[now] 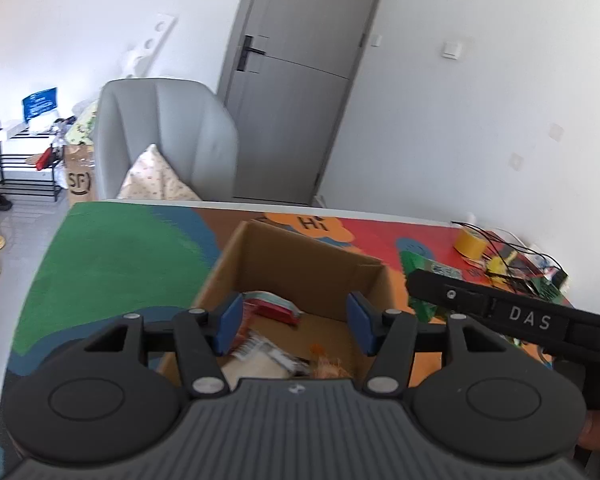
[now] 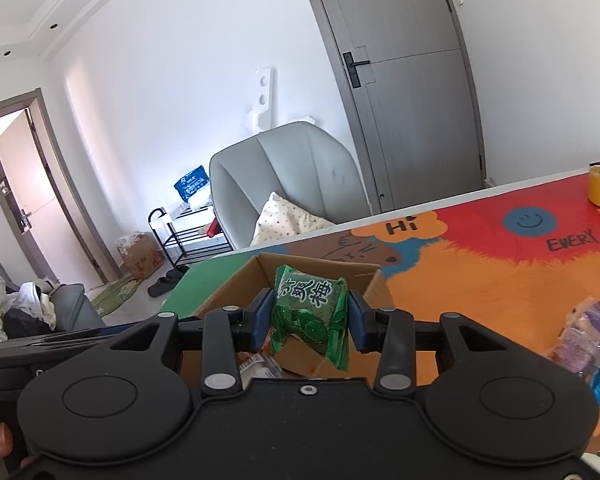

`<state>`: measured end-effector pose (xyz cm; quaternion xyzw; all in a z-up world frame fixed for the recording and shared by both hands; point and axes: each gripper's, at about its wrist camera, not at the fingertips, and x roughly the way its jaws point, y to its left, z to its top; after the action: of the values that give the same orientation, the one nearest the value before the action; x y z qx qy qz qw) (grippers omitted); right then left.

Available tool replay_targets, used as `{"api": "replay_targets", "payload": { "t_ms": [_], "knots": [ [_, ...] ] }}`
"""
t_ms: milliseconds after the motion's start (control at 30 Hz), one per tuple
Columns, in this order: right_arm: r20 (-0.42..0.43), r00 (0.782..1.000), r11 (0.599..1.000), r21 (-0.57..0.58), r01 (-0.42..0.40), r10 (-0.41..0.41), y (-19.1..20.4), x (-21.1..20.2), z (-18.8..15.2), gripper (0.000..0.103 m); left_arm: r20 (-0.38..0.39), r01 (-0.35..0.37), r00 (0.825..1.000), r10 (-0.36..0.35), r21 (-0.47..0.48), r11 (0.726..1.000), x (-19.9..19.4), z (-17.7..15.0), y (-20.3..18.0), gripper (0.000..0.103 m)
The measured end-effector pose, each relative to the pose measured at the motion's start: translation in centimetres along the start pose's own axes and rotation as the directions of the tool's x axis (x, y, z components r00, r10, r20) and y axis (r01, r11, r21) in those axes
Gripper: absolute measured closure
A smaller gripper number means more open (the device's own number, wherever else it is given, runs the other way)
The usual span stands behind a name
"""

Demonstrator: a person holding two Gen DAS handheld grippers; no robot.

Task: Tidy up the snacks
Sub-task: 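Open the left tool over the box while the right tool drops the green candy in, then move both tools back from the box to the snack pile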

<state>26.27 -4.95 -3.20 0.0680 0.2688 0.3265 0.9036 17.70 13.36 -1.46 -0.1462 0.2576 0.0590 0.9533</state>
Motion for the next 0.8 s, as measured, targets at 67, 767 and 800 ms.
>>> {"api": "replay_targets", "payload": {
  "t_ms": [67,767,800],
  "knots": [
    [0.000,1.000,1.000,0.003,-0.007,0.007,0.2,0.4,0.1,0.063,0.002,-0.012,1.000,0.012,-0.006,1.000,-0.1,0.2,0.6,0.045],
    [0.012,0.999,0.994,0.098,0.051,-0.053,-2.8,-2.3,-1.8,0.011,-0.011,-0.069,0.998,0.070,0.029,0.997,-0.5,-1.0,-0.5,0.011],
    [0.011,0.998,0.993,0.101,0.057,-0.058,-3.1,-2.7,-2.1,0.009,-0.012,-0.071,0.997,0.071,0.035,0.997,-0.5,-1.2,-0.8,0.010]
  ]
}}
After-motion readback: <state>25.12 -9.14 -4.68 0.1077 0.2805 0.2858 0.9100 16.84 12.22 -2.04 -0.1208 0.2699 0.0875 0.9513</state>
